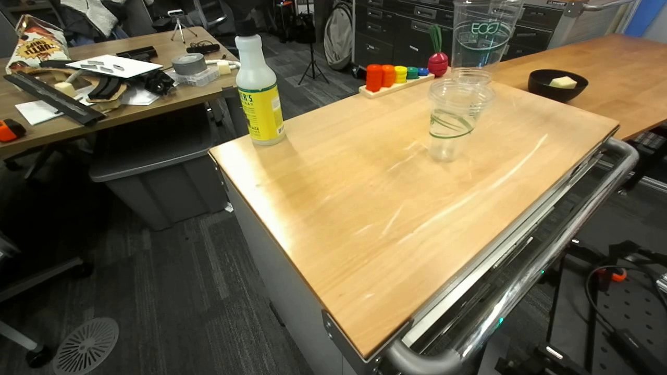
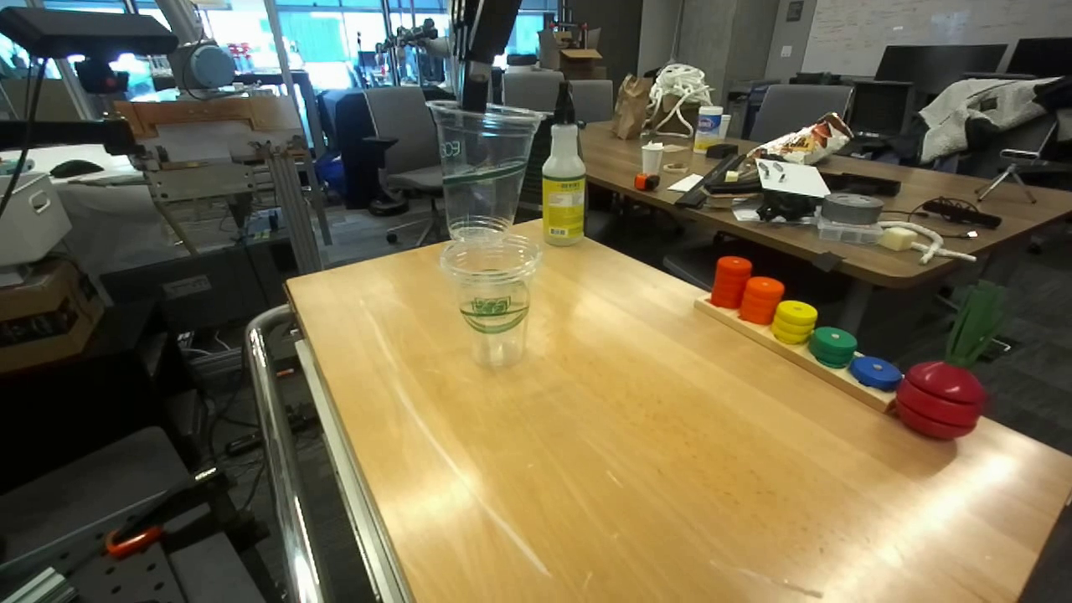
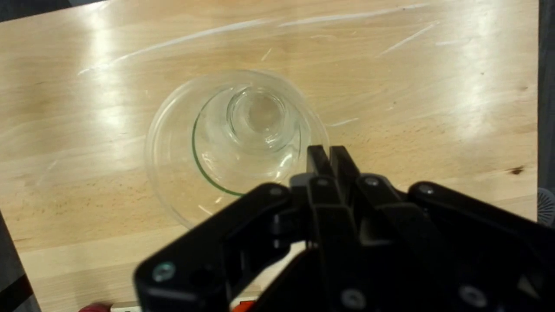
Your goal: Stack the clear cups together
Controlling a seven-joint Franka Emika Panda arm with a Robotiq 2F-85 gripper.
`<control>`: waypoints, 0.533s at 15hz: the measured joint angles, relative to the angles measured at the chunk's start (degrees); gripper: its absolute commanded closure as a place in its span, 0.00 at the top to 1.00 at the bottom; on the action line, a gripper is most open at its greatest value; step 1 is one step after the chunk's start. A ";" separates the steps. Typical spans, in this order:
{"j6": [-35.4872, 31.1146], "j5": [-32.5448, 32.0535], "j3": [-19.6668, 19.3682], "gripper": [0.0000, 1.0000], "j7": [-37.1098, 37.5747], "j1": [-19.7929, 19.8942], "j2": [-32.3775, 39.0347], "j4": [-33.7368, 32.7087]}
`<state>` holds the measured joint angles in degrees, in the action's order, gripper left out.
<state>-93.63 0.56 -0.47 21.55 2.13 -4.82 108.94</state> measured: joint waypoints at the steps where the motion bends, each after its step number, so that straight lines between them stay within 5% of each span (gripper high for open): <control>1: 0.23 0.38 -0.04 0.02 -0.30 0.00 0.15 0.18; 8: 0.07 1.34 -0.35 0.02 -2.61 0.09 0.74 2.12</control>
<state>-93.56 1.90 -0.81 18.94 2.22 -4.08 111.06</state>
